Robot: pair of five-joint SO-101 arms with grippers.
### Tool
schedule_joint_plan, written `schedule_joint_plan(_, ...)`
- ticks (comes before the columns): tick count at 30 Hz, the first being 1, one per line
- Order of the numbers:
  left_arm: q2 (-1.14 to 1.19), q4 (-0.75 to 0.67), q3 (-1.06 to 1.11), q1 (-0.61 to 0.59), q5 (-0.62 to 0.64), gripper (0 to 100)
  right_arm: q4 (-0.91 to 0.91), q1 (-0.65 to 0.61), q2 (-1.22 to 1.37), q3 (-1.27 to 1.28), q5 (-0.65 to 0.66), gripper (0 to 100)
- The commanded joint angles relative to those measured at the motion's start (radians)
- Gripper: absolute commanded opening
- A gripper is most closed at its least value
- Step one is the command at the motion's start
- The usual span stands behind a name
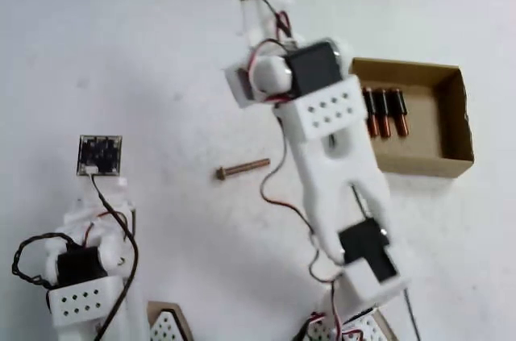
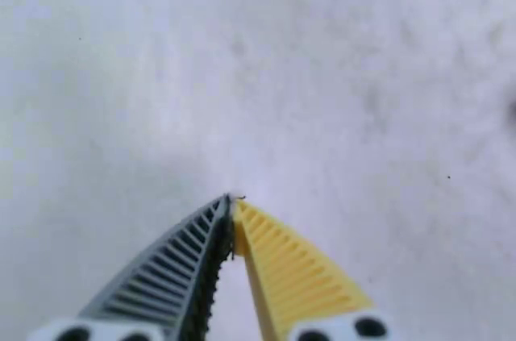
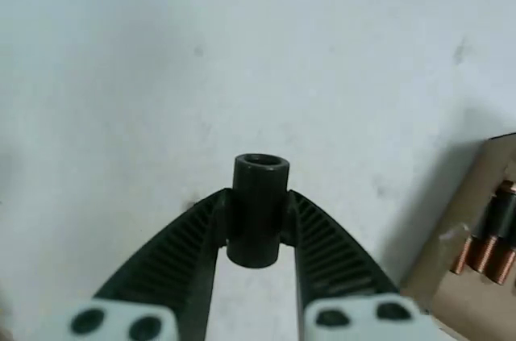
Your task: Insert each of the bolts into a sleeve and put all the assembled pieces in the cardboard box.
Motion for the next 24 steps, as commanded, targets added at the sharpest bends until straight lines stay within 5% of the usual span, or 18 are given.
schedule_joint_plan(1,-0.004,-0.021,-0.006,-0.005,-0.011,2,0.021,0.054,-0.130,0.115,0.058,1.7)
schedule_joint_plan(10,-0.004,-0.020,-0.006,-0.005,-0.011,2,-0.056,0.142,-0.163,0.460,0.347,1.7)
schedule_joint_plan(24,-0.004,-0.020,-0.006,-0.005,-0.011,2,-0.519,0.171,-0.163,0.928,0.359,1.7)
